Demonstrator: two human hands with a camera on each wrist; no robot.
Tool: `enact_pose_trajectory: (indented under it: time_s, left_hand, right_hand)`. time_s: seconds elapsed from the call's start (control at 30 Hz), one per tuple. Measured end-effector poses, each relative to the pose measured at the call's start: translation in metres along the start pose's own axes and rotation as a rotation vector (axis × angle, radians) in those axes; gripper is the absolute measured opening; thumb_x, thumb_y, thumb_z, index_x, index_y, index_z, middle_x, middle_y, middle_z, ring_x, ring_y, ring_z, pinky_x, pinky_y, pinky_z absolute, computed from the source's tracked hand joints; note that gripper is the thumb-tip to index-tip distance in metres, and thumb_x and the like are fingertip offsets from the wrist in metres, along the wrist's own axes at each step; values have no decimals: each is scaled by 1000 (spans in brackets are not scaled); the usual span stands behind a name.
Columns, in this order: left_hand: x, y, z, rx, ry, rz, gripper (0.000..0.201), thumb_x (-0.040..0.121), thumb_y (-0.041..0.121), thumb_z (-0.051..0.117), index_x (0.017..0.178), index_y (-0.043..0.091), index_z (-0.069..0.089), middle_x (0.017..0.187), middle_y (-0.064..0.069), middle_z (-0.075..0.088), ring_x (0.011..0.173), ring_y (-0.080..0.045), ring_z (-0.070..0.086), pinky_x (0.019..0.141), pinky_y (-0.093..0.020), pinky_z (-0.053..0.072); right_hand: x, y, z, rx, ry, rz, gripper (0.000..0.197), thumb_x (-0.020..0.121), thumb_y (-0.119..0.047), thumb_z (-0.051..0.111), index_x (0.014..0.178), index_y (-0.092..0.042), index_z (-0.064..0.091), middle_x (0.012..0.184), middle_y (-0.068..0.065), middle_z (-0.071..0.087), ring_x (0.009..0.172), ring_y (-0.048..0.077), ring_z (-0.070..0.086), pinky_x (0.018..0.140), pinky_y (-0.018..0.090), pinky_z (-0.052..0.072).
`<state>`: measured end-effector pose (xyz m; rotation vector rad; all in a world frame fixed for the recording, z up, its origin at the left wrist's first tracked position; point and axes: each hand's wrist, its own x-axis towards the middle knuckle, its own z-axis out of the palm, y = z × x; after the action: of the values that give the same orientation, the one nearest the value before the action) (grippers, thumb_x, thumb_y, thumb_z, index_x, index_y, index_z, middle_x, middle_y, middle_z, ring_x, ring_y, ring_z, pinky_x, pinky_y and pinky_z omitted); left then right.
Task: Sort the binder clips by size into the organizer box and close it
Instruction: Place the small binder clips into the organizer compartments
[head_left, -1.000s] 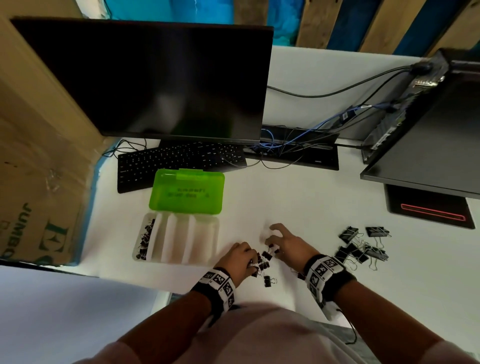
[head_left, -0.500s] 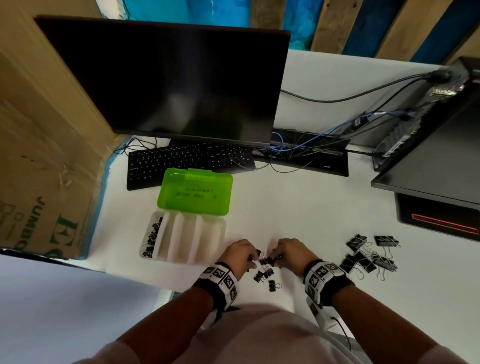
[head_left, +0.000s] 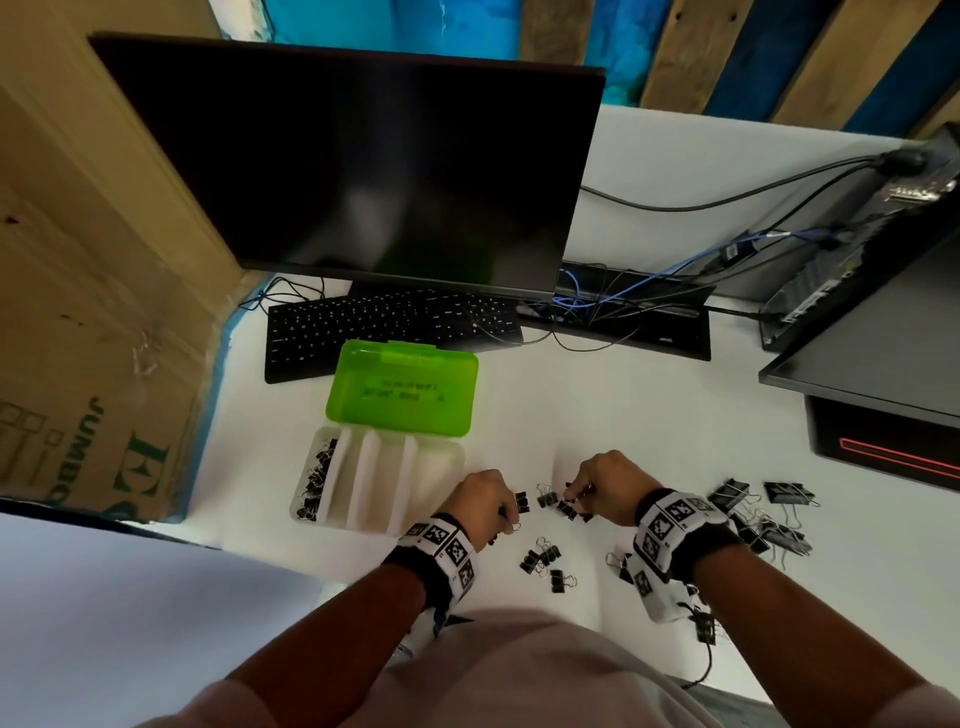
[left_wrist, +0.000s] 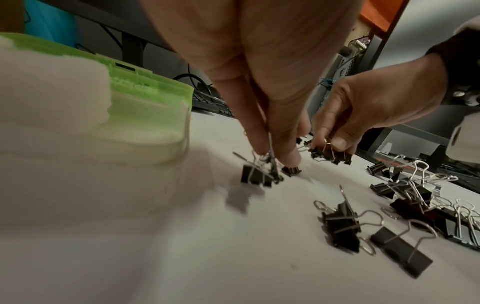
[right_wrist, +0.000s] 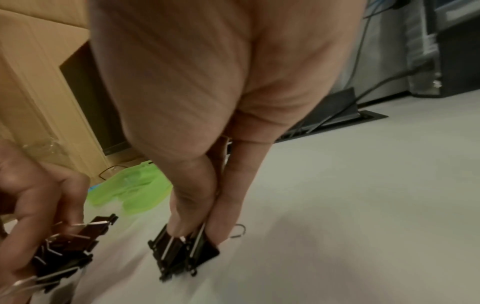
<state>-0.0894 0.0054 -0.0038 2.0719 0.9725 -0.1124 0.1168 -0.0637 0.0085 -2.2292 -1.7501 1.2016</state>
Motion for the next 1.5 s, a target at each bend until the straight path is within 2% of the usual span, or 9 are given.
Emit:
enact_pose_trajectory:
  time_s: [0.43,0.6,0.7,0.87,1.03,1.1,1.23,1.33,1.5]
  left_hand:
    - [-28,-15,-59,-284,325,34,6,68,-1,76,71,3,73,83,6,54,68,-9,56,69,-7,46]
    - [-59,-54,-94,-299,549,-101,6,65,5,79,65,7,73,80,11,57,64,11,54,67,0,39]
    - [-77,-82,-106,-310,642,-199,9,63,2,79,61,9,74,81,3,64,60,3,55,68,-5,44]
    - [-90,-106,-107,-290,573,-332,7,65,2,78,66,6,73,88,-4,67,65,-3,52,66,1,38]
    - [-86,-121,-105,-226,528,-409,9,66,4,77,68,11,72,89,-2,67,69,-6,52,65,-2,37]
    - [-85,-126,-104,-211,525,-428,13,67,1,75,67,12,70,88,-4,67,68,-10,55,66,-11,44]
    - [-86,-126,-105,-202,498,-390,12,70,-7,70,67,4,66,86,-12,67,73,-23,63,72,-34,54]
    - [-85,-126,-105,-169,470,-383,8,75,2,71,78,5,64,89,-9,67,77,-21,62,72,-28,51]
    - [-85,-123,-100,-136,453,-331,19,80,5,67,96,7,58,100,-10,66,87,-27,64,78,-35,53]
  right_hand:
    - [68,-111,-47,-87,99,-265,18,79,-12,72,97,-15,75,99,3,71,93,17,63,79,17,39]
    - [106,-177,-27,-146,16,-414,20,82,-9,68,100,-13,73,100,6,69,93,21,63,78,21,43]
    - [122,-216,-6,-292,-59,-584,23,84,-4,63,101,-16,73,96,4,67,91,22,62,73,22,40]
    - [136,-256,18,-668,-207,-690,23,88,-4,51,106,-8,66,107,12,64,98,30,61,80,33,47]
    - [142,-277,28,-866,-284,-674,16,88,-5,49,93,1,63,96,17,63,89,34,61,68,38,48]
    - [143,-284,30,-888,-319,-662,17,87,-4,49,93,2,64,94,17,62,86,33,60,67,38,48]
    - [142,-294,31,-775,-371,-562,8,82,-3,54,83,1,60,91,17,55,80,30,54,64,34,40]
    - [143,-287,29,-628,-346,-603,23,77,7,53,95,-4,64,108,14,56,95,30,56,73,31,41]
    - [146,-273,33,-414,-244,-610,40,81,9,49,109,-16,63,106,6,55,100,24,55,77,26,41]
